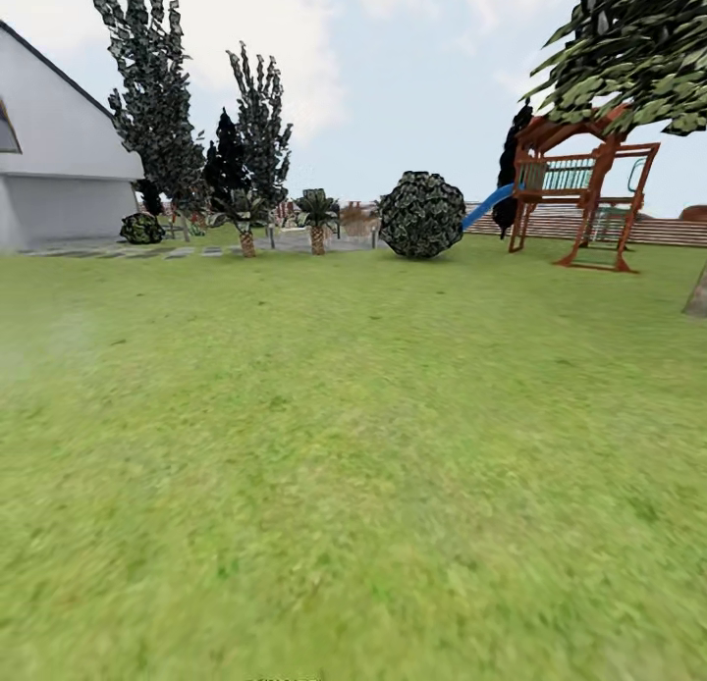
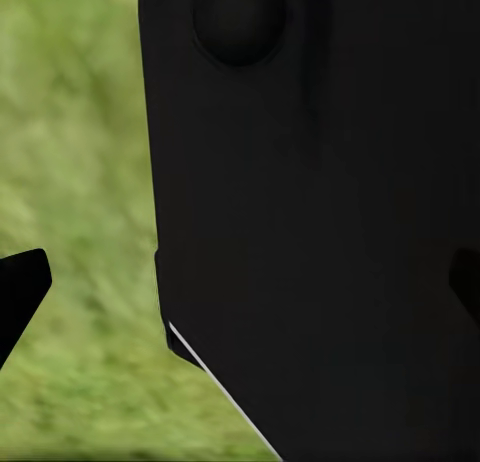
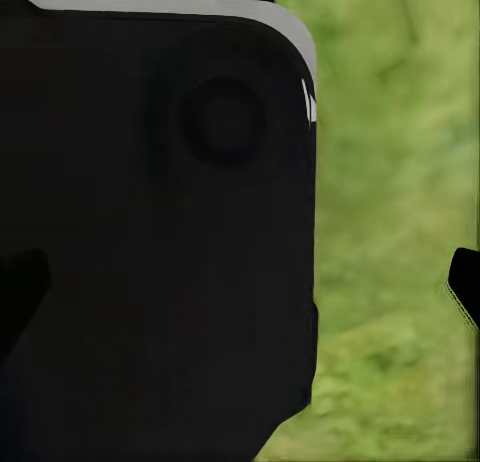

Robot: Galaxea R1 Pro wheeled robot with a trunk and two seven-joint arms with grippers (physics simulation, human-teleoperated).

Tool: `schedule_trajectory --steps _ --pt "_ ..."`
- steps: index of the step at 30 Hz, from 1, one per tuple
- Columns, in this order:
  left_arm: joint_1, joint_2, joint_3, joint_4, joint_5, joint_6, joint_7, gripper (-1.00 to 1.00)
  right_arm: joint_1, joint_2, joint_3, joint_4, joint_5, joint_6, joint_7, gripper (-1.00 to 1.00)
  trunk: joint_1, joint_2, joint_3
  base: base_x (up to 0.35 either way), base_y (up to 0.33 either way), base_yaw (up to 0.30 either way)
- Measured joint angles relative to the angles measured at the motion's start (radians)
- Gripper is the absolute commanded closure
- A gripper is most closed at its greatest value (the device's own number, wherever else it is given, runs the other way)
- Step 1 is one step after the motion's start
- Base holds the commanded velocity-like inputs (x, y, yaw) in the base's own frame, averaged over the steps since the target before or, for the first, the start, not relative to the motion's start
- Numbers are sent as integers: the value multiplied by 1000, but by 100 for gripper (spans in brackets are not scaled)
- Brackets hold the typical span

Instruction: Take the three Easter eggs out of the wicker basket on the lawn in the garden, then place them on the lawn next to a single tree (choose any tree) so that all three eggs are next to the same tree and none are left in the basket.

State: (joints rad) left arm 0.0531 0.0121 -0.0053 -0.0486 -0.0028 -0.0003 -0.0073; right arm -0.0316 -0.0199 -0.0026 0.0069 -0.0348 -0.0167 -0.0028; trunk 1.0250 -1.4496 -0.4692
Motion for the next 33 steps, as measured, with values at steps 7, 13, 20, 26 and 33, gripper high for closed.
schedule_trajectory --steps 7,13,20,26,33 --pt "0 0 0 0 0 0 0 -100 0 0 1 0 0 0 0 -100 0 0 0 0 0 297" --pt "0 0 1 0 0 0 0 -100 0 0 0 0 0 0 0 -100 0 0 0 0 0 297" --pt "0 0 1 0 0 0 0 -100 0 0 1 0 0 0 0 -100 0 0 0 0 0 297" --pt "0 0 1 0 0 0 0 -100 0 0 1 0 1 0 0 -100 0 0 0 0 0 297" --pt "0 -1 1 0 0 0 0 -100 0 1 1 0 1 0 0 -100 0 0 0 0 0 297"
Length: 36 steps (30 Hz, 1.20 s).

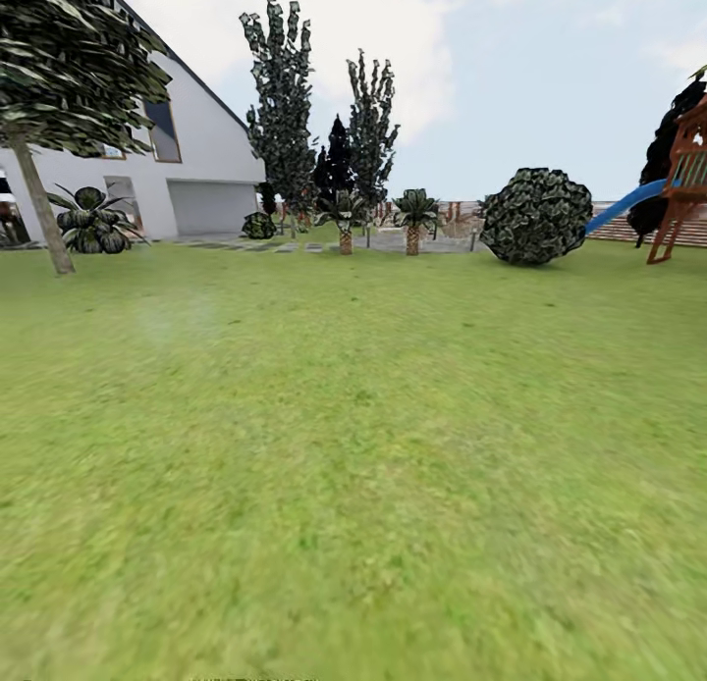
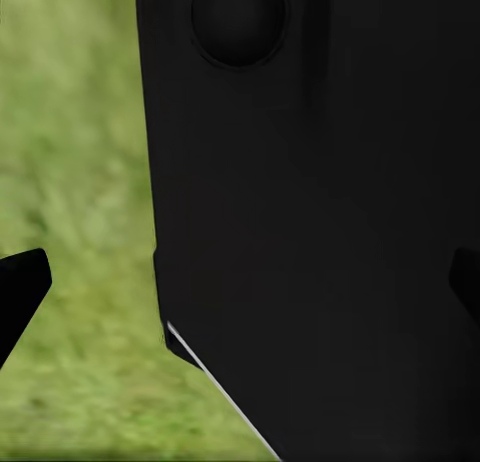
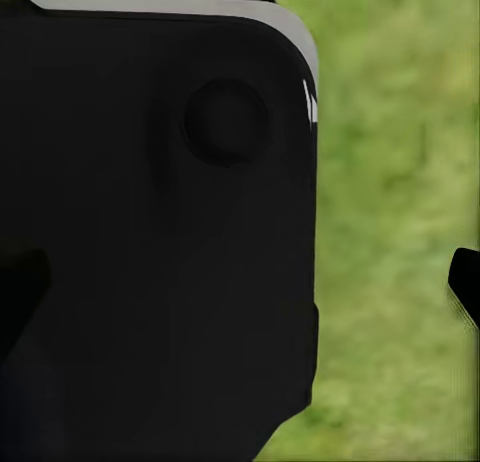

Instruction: Take the three Easter eggs out of the wicker basket on the lawn in the garden, then place them on the lawn next to a single tree (choose any tree) so that all three eggs are next to the same tree and none are left in the basket.

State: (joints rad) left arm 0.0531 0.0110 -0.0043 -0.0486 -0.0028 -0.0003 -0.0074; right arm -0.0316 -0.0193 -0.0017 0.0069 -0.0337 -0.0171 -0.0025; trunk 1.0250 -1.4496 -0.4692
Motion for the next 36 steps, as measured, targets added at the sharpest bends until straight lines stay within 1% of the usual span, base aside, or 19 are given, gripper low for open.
schedule_trajectory --steps 4,10,24,29,30,34,36 --pt "0 0 0 0 0 0 0 -100 0 1 0 0 0 0 0 -100 0 0 0 0 0 297" --pt "0 0 0 0 0 0 0 -100 0 11 0 0 0 -1 0 -100 0 0 0 0 0 297" --pt "0 0 0 0 0 0 0 -100 0 13 0 0 0 -1 0 -100 0 0 0 0 0 297" --pt "0 -1 2 -3 5 0 -1 -100 0 12 0 0 0 0 0 -100 0 0 0 0 0 297" --pt "0 -2 2 -6 6 0 -1 -100 0 12 0 0 0 0 0 -100 0 0 0 0 0 237" --pt "0 -2 5 -62 9 -3 0 -100 0 10 0 0 0 -1 1 -100 0 0 0 0 0 73" --pt "0 -1 2 -71 7 -5 0 -100 0 10 1 0 0 -1 1 -100 0 0 0 69 0 13"
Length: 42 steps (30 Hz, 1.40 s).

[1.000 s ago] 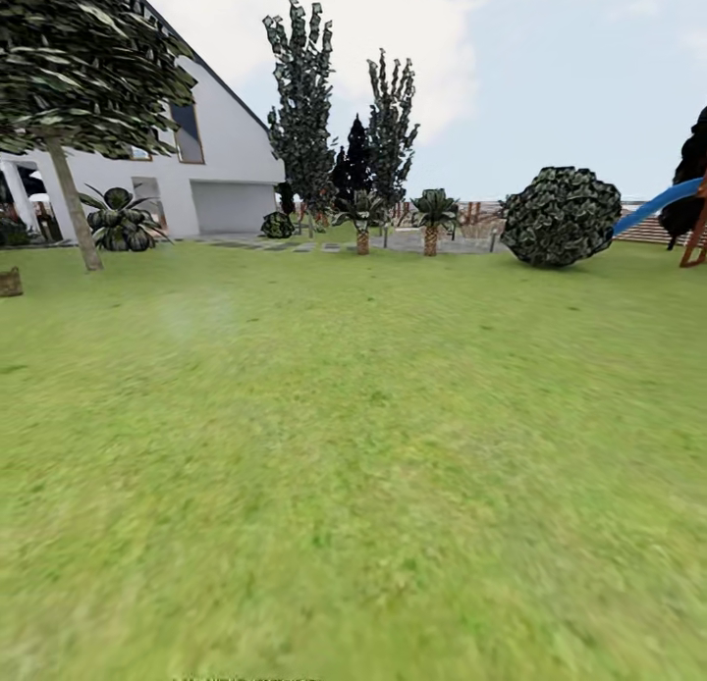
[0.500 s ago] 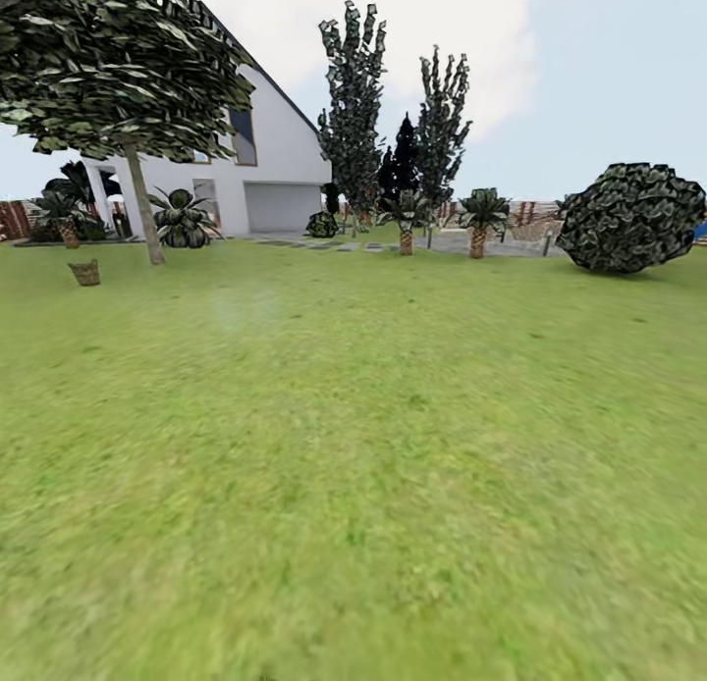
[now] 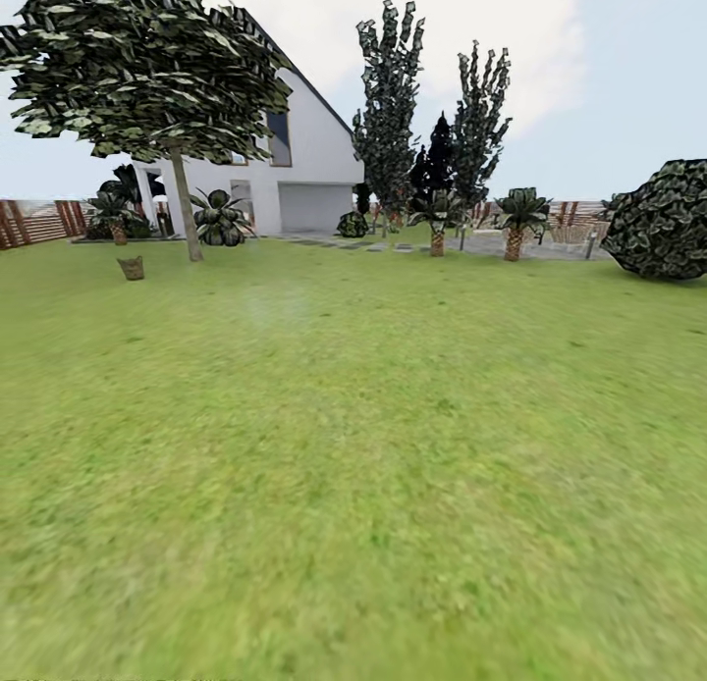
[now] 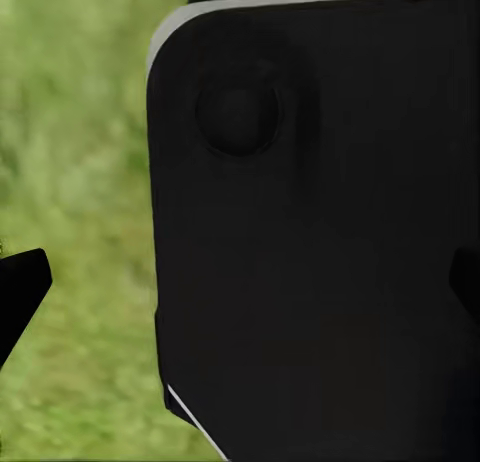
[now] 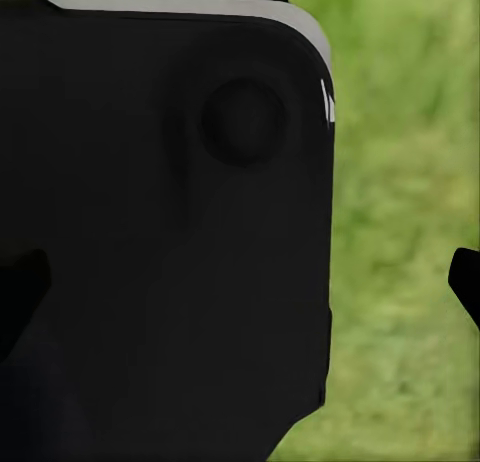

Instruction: Take the three Easter eggs out of the wicker basket on the lawn in the garden, then place them on the lawn next to a single tree (choose any tree) so that all three eggs are next to the same tree and none are left in the basket.

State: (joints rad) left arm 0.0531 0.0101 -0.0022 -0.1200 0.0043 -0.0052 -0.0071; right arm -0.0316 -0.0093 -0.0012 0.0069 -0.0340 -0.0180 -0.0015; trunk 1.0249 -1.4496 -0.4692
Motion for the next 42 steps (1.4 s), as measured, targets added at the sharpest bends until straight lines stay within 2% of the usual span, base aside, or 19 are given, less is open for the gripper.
schedule_trajectory --steps 10,35,42 --pt "0 10 5 -28 3 5 0 -100 0 2 5 0 10 3 3 -100 -1 0 0 298 0 38" --pt "0 17 5 -30 1 2 0 -100 0 1 4 0 9 1 0 -100 -1 0 0 334 0 268" --pt "0 18 5 -30 1 2 0 -100 0 1 5 0 10 4 3 -100 -1 0 0 335 0 128"
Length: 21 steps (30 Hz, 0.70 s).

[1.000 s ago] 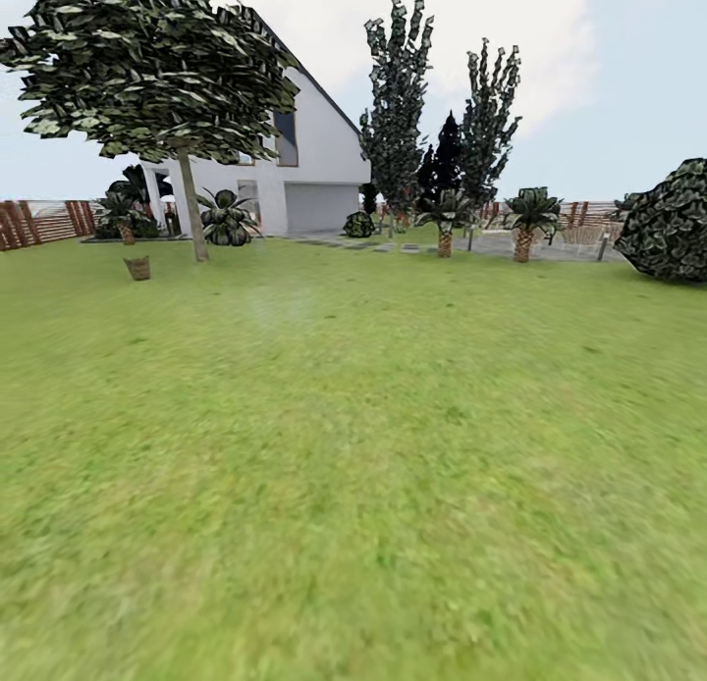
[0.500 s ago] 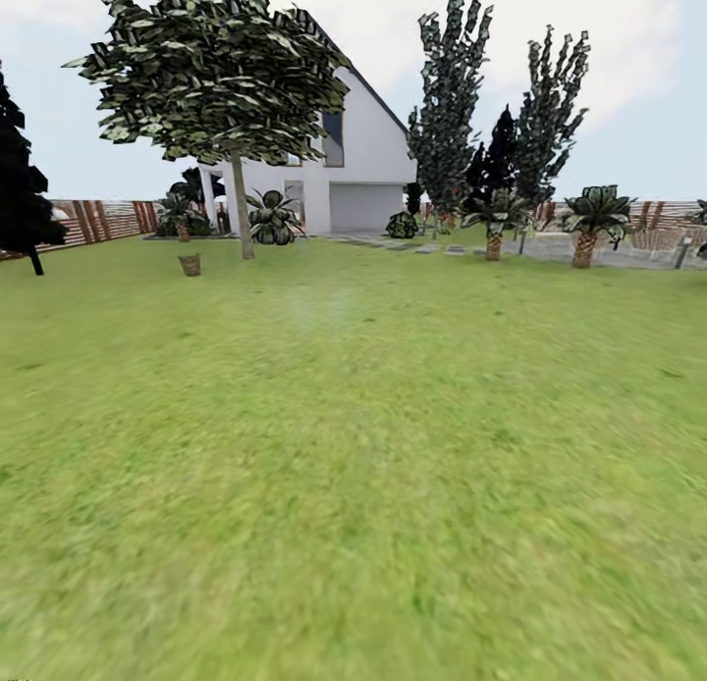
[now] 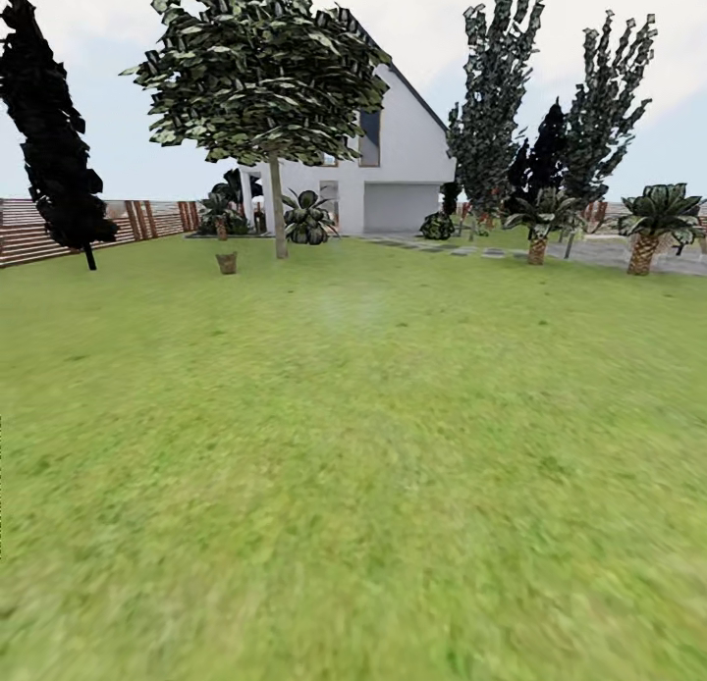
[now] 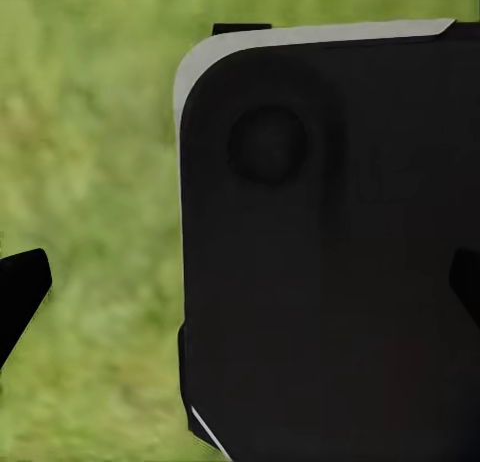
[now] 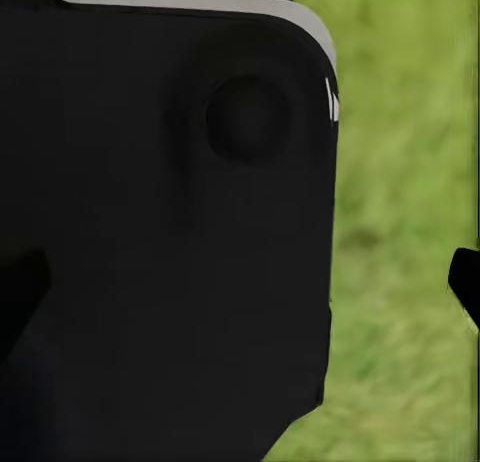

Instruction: Take the three Easter eggs out of the wicker basket on the lawn in the garden, then place them on the lawn next to a single tree (choose any tree) so that all three eggs are next to the same tree and none are left in the basket.

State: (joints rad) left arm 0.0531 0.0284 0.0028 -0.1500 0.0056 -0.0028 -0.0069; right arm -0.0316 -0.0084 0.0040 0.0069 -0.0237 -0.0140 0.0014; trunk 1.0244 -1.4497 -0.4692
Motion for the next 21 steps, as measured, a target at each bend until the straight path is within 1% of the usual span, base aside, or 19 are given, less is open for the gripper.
schedule_trajectory --steps 17,21 --pt "0 -1 0 1 -1 0 0 -100 0 0 0 0 0 -1 -3 -100 0 0 0 335 0 253" --pt "0 -1 0 1 -1 2 0 -100 0 -1 0 0 0 0 -2 -100 0 0 -1 335 0 110"
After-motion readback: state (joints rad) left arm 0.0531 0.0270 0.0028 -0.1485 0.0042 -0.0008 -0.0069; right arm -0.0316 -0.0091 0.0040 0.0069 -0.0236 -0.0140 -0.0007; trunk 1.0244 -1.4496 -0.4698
